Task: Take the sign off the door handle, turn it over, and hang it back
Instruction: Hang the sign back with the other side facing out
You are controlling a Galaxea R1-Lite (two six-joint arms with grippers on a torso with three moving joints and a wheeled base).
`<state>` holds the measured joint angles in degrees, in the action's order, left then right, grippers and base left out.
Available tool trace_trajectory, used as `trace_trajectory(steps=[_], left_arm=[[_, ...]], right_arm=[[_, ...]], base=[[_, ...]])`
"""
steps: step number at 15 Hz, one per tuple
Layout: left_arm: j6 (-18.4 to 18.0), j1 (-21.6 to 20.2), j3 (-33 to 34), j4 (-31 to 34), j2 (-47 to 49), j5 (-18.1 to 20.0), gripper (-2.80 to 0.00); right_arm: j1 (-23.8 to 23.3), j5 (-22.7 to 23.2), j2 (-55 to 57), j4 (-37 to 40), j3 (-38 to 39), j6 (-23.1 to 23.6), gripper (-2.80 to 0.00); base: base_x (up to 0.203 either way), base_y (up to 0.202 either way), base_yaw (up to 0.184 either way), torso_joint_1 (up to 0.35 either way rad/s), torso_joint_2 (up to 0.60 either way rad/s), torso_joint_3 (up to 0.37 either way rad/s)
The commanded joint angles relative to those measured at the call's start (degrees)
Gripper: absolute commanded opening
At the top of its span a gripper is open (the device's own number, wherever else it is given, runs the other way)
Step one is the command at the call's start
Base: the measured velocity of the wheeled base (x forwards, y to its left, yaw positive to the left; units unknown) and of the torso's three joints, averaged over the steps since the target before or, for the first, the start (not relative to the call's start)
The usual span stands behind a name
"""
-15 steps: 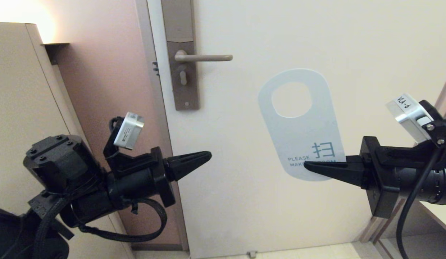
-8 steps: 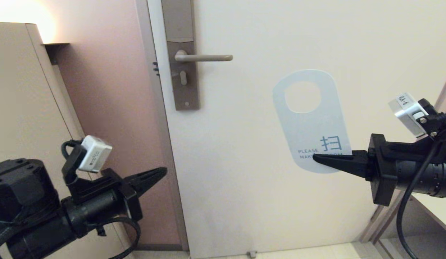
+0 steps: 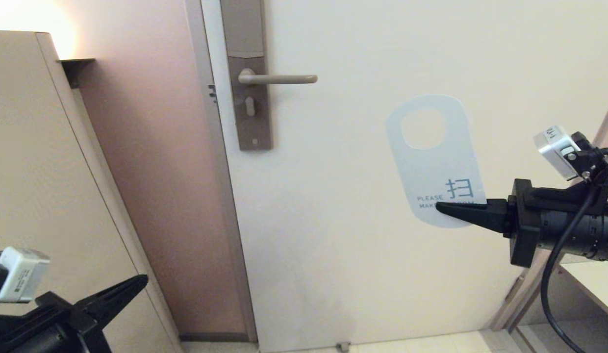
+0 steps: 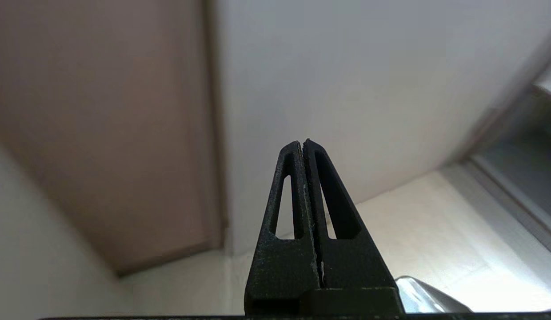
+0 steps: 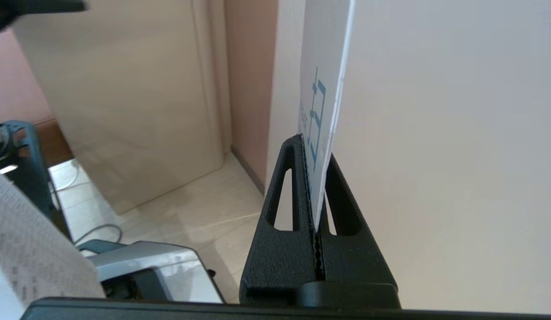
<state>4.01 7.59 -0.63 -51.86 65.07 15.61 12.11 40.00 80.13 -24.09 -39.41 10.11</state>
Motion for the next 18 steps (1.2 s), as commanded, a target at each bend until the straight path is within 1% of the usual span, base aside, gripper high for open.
trace_trajectory(steps=[1, 3, 6, 10, 11, 13, 16, 18], left_arm=[[-0.07, -2.69, 0.53, 4.36, -8.37, -0.62, -2.80], [-0.12, -3.82, 0.59, 12.14, -15.91, -3.16, -2.80], [-0.07, -4.26, 0.62, 23.52, -28.53, -6.49, -2.80], [-0.27, -4.52, 0.62, 36.80, -46.46, -8.29, -2.80], [-0.52, -5.22, 0.63, 39.48, -50.10, -8.48, -2.80], [-1.20, -6.56, 0.63, 42.49, -55.45, -8.58, -2.80], [-3.21, -7.25, 0.35, 45.33, -64.20, -8.39, -2.80], [-3.57, -7.50, 0.46, 44.48, -65.07, -8.31, -2.80]], right_arm=[[-0.33, 0.26, 0.29, -0.17, -0.14, 0.09, -2.80], [-0.61, 0.26, 0.29, -0.17, -0.05, 0.09, -2.80], [-1.38, 0.26, 0.03, -0.17, 0.21, 0.18, -2.80], [-1.47, 0.26, -0.24, -0.17, 0.13, 0.18, -2.80], [-1.39, 0.26, -0.24, -0.17, 0.13, 0.18, -2.80], [-1.38, 0.26, -0.24, -0.17, 0.13, 0.57, -2.80], [-1.47, 0.26, -0.15, -0.17, -0.05, 0.54, -2.80], [-1.47, 0.26, -0.07, -0.17, -0.05, 0.60, -2.80]], base=[[0.000, 0.000, 0.000, 0.000, 0.00, 0.000], [0.000, 0.000, 0.000, 0.000, 0.00, 0.000], [0.000, 0.000, 0.000, 0.000, 0.00, 0.000], [0.000, 0.000, 0.000, 0.000, 0.00, 0.000], [0.000, 0.000, 0.000, 0.000, 0.00, 0.000], [0.000, 0.000, 0.000, 0.000, 0.00, 0.000], [0.000, 0.000, 0.000, 0.000, 0.00, 0.000], [0.000, 0.000, 0.000, 0.000, 0.00, 0.000]])
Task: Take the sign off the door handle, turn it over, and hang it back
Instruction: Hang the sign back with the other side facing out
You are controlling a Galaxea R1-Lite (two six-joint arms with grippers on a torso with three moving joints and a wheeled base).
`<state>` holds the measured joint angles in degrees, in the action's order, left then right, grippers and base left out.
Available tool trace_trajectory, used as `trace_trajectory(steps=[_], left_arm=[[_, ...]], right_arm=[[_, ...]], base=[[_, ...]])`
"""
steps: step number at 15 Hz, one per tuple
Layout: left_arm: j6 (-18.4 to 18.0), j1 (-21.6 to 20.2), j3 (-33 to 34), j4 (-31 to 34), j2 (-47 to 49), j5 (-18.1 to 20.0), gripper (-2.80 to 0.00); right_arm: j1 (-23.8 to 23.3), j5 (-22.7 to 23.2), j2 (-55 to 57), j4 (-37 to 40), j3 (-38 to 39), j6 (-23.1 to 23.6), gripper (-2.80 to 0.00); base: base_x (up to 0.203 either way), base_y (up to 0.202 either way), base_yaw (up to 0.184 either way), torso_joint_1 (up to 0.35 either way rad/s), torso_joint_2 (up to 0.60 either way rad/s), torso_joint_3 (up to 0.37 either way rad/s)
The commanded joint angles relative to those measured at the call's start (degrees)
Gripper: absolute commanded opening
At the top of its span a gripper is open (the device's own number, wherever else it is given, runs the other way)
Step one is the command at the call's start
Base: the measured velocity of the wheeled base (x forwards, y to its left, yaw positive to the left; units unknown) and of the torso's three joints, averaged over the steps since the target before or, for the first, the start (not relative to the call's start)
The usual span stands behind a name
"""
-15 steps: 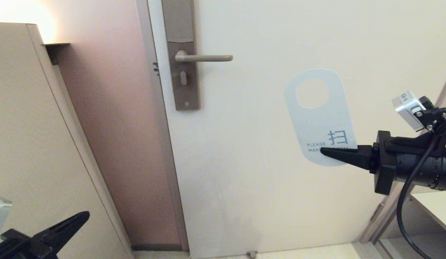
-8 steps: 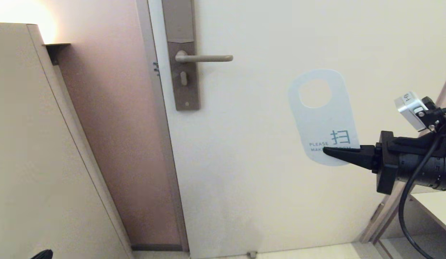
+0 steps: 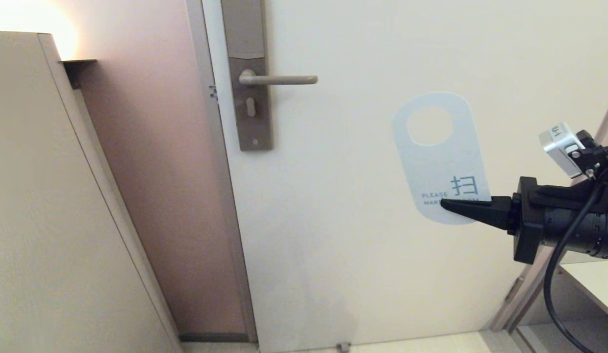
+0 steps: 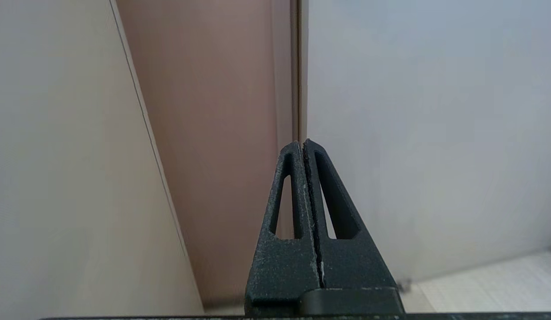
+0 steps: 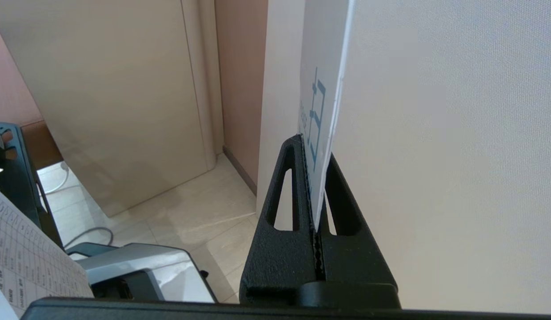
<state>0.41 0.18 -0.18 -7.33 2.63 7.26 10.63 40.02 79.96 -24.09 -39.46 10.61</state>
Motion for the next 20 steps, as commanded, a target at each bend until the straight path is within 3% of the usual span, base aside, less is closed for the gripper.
trace_trajectory(steps=[1, 7, 11, 13, 17, 20], left_arm=[[0.21, -0.09, 0.01, -0.06, -2.63, 0.03, -2.80], [-0.44, -0.09, 0.01, -0.50, -2.63, -0.27, -2.80], [1.26, -0.09, 0.09, -0.32, -2.63, -1.55, -2.80], [0.75, -0.09, 0.01, -0.48, -2.63, -4.70, -2.80], [0.28, -0.09, 0.01, -0.44, -2.63, -14.33, -2.80], [-0.12, -0.09, 0.01, -0.67, -2.63, -14.99, -2.80]], right_arm=[[0.00, 0.23, 0.11, -0.17, -0.09, 0.02, -2.80], [-1.71, 0.23, 0.05, -0.17, 0.17, 0.02, -2.80], [-1.85, 0.32, 0.51, -0.26, -1.69, -0.04, -2.80], [-1.93, 0.32, 1.26, -2.00, -2.23, -0.11, -2.80], [-1.30, 0.40, 4.97, -15.35, 0.79, -0.43, -2.80], [0.09, 0.41, 6.02, -17.75, 0.79, -0.58, -2.80]], base=[[0.000, 0.000, 0.000, 0.000, 0.00, 0.000], [0.000, 0.000, 0.000, 0.000, 0.00, 0.000], [0.000, 0.000, 0.000, 0.000, 0.00, 0.000], [0.000, 0.000, 0.000, 0.000, 0.00, 0.000], [0.000, 0.000, 0.000, 0.000, 0.00, 0.000], [0.000, 0.000, 0.000, 0.000, 0.00, 0.000]])
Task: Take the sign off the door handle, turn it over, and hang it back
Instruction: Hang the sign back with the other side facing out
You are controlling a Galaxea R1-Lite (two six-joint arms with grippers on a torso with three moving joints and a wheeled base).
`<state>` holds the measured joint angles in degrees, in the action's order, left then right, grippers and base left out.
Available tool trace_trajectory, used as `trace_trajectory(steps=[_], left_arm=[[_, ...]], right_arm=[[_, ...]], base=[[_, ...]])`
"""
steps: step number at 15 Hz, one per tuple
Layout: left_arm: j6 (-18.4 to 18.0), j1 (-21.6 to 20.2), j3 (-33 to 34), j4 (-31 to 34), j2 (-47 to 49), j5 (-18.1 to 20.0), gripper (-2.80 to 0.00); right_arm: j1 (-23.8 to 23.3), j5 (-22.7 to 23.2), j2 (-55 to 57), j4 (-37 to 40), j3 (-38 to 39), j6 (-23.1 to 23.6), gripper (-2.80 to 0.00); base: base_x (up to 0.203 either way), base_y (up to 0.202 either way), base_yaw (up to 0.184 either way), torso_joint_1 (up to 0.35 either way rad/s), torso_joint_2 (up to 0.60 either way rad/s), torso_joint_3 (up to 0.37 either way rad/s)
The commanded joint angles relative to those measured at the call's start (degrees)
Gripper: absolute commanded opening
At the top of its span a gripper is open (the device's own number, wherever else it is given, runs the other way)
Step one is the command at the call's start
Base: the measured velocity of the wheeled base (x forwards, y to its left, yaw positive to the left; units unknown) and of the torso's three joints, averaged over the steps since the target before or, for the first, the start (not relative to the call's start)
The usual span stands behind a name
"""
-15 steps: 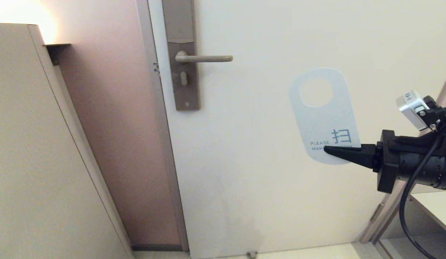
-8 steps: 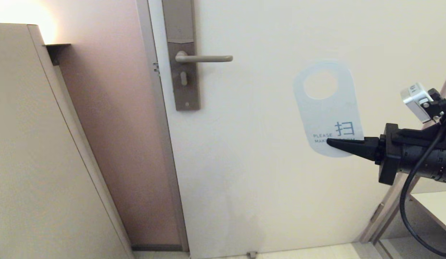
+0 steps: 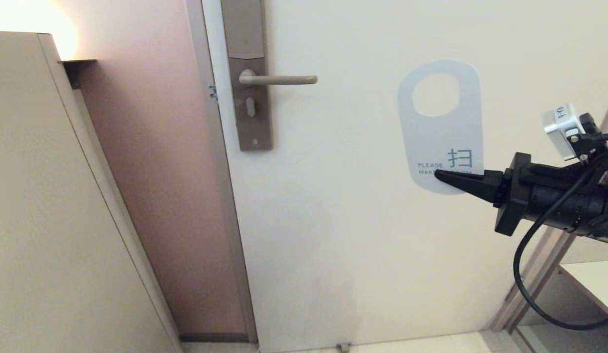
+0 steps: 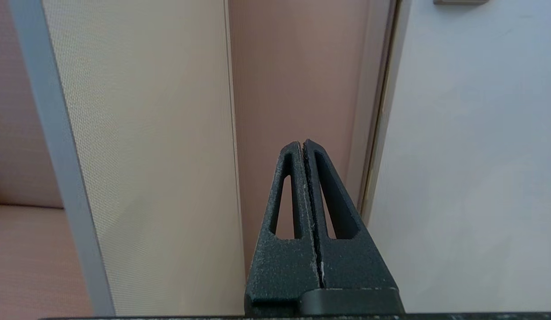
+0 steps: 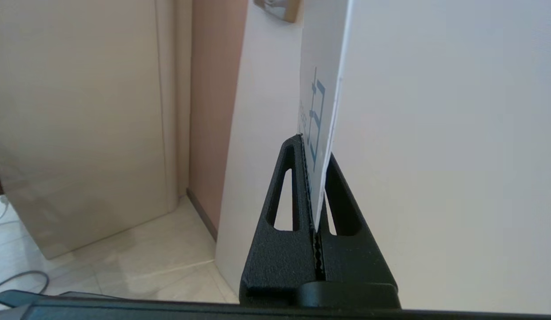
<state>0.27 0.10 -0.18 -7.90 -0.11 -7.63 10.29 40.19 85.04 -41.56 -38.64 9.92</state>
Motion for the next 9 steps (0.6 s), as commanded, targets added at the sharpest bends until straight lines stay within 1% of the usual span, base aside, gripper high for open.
trace_trajectory(steps=[1, 2, 4, 7, 9], left_arm=[[-0.57, -0.01, 0.01, -0.10, 0.11, -0.03, -2.80], [-2.12, -0.01, 0.01, -0.21, 0.11, -0.10, -2.80], [-5.06, -0.01, 0.01, -2.40, 0.11, -0.53, -2.80], [-7.89, -0.01, 0.01, -1.38, 0.11, -4.21, -2.80], [-7.92, -0.01, 0.01, -1.07, 0.11, -4.32, -2.80]], right_arm=[[0.51, 0.24, 1.24, -0.81, -0.03, 0.10, -2.80], [0.52, 0.24, 1.59, -1.54, 0.06, 0.10, -2.80], [0.53, 0.24, 2.05, -2.21, 0.15, 0.10, -2.80], [1.17, 0.24, 2.89, -2.30, -0.03, 0.18, -2.80], [1.31, 0.24, 3.74, -3.50, -0.03, 0.24, -2.80]], base=[[0.000, 0.000, 0.000, 0.000, 0.00, 0.000], [0.000, 0.000, 0.000, 0.000, 0.00, 0.000], [0.000, 0.000, 0.000, 0.000, 0.00, 0.000], [0.000, 0.000, 0.000, 0.000, 0.00, 0.000], [0.000, 0.000, 0.000, 0.000, 0.00, 0.000]])
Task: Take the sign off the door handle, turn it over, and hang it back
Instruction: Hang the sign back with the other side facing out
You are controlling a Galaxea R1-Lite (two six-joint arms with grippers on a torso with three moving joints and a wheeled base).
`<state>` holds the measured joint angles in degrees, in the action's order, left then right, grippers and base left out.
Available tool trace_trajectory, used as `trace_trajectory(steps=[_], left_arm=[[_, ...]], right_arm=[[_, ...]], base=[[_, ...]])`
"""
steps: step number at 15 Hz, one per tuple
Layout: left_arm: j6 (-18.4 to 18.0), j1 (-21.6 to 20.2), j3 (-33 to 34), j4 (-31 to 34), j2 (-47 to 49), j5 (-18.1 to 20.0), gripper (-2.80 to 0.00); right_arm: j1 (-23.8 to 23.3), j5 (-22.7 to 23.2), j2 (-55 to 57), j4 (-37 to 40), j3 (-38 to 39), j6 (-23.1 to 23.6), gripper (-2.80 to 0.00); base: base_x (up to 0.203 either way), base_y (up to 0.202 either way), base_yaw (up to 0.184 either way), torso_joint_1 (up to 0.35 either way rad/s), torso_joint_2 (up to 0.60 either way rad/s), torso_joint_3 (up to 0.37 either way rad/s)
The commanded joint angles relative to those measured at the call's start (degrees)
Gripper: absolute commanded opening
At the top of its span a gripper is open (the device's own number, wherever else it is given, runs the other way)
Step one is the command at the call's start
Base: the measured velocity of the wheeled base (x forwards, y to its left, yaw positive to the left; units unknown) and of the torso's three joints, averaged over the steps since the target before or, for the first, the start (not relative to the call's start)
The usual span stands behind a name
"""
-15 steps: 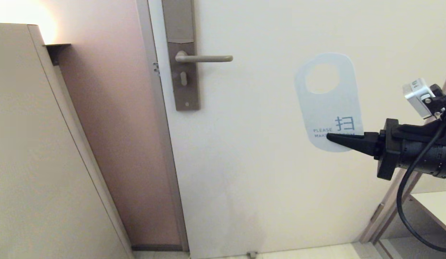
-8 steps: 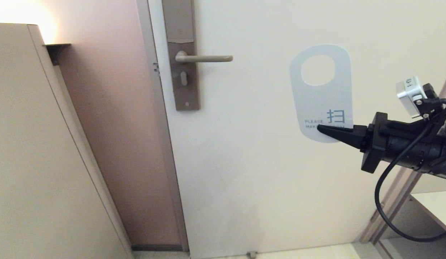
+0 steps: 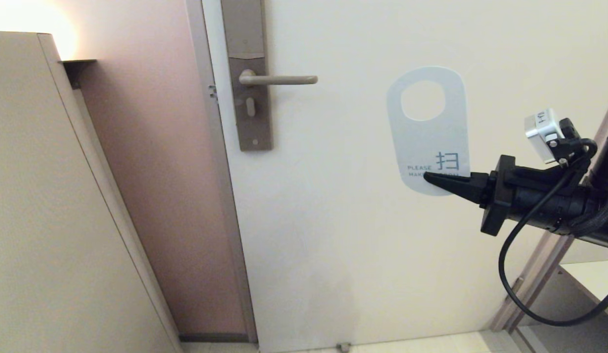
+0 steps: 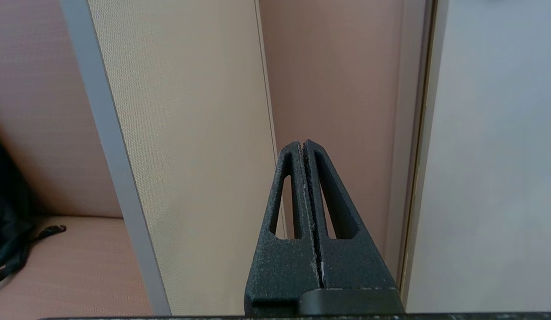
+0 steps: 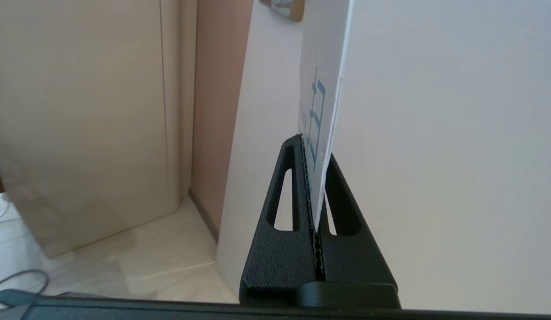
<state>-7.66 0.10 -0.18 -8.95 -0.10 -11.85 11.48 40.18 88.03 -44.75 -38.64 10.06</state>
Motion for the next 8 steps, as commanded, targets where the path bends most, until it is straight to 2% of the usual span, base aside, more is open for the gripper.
trace_trajectory(steps=[1, 4, 8], left_arm=[[0.10, -0.01, 0.01, -0.02, 0.10, 0.16, -2.80], [0.81, -0.01, 0.01, 0.25, 0.10, 1.56, -2.80], [4.64, -0.01, 0.01, 0.54, 0.10, 2.68, -2.80]], right_arm=[[0.12, 0.25, 1.28, -1.40, 0.06, 0.14, -2.80], [0.12, 0.25, 1.62, -1.83, 0.24, 0.14, -2.80], [0.12, 0.25, 1.71, -1.92, 0.17, 0.14, -2.80]], base=[[0.000, 0.000, 0.000, 0.000, 0.00, 0.000], [0.000, 0.000, 0.000, 0.000, 0.00, 0.000], [0.000, 0.000, 0.000, 0.000, 0.00, 0.000]])
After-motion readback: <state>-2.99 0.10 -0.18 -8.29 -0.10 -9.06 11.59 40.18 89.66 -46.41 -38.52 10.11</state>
